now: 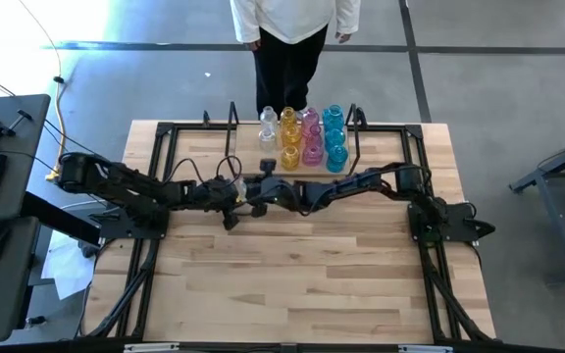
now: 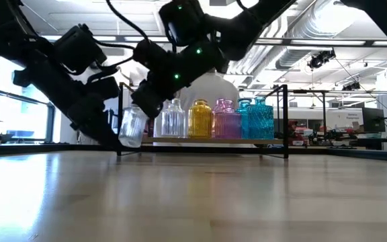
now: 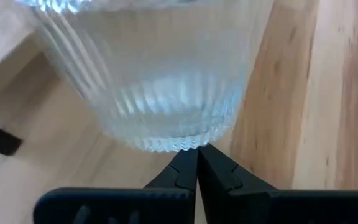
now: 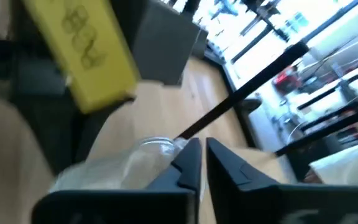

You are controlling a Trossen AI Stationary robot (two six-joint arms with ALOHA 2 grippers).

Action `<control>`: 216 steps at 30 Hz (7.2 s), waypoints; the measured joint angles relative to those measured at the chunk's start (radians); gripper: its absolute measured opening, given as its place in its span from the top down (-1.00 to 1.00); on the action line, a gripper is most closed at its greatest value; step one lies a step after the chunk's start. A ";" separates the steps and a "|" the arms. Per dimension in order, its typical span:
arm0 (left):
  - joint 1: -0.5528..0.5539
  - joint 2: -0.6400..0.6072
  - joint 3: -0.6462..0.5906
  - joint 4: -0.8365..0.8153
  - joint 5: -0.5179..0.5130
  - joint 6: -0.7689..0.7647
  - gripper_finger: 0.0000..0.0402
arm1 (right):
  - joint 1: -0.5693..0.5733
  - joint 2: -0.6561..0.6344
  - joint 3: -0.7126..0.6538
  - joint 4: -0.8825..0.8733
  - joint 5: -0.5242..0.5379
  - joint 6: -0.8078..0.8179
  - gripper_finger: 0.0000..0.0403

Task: Sort vases onto shelf
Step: Put the transparent vase on the shelf aligned with the other transparent vases

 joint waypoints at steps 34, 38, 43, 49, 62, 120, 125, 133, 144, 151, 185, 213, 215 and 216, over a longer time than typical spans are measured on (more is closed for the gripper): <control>0.006 -0.024 -0.189 0.221 -0.092 -0.153 1.00 | 0.013 0.011 0.087 -0.374 -0.289 0.235 1.00; 0.006 -0.024 -0.189 0.222 -0.064 -0.163 1.00 | 0.014 0.008 0.088 -0.378 -0.288 0.260 1.00; 0.006 -0.023 -0.189 0.221 -0.050 -0.170 1.00 | 0.013 0.006 0.089 -0.376 -0.288 0.262 1.00; 0.005 -0.023 -0.189 0.222 -0.042 -0.162 1.00 | 0.013 0.006 0.089 -0.385 -0.297 0.262 1.00; -0.047 -0.023 -0.190 0.226 0.017 -0.179 1.00 | -0.010 0.005 0.206 -0.624 -0.340 0.358 1.00; -0.109 -0.007 -0.240 0.400 -0.027 -0.180 1.00 | 0.034 -0.050 0.304 -0.815 -0.235 0.703 -0.03; -0.109 -0.007 -0.273 0.470 -0.074 -0.194 1.00 | 0.103 -0.025 0.302 -0.728 -0.013 0.816 -0.25; -0.109 -0.007 -0.273 0.492 -0.076 -0.188 1.00 | 0.115 0.037 0.302 -0.647 0.116 0.932 -0.26; -0.109 -0.008 -0.272 0.499 -0.079 -0.188 1.00 | 0.104 0.098 0.303 -0.606 0.066 0.977 -0.26; -0.109 -0.008 -0.272 0.499 -0.078 -0.188 1.00 | 0.102 0.107 0.303 -0.596 0.067 0.975 -0.01; -0.109 -0.008 -0.272 0.496 -0.052 -0.187 1.00 | 0.049 0.065 0.305 -0.674 -0.054 0.823 0.04; -0.109 -0.008 -0.271 0.496 -0.048 -0.181 1.00 | -0.003 0.067 0.304 -0.612 -0.232 0.725 0.27; -0.109 -0.008 -0.271 0.496 -0.048 -0.181 1.00 | -0.003 0.067 0.305 -0.611 -0.232 0.707 0.42; -0.109 -0.008 -0.271 0.496 -0.048 -0.181 1.00 | -0.003 0.067 0.305 -0.611 -0.232 0.701 0.46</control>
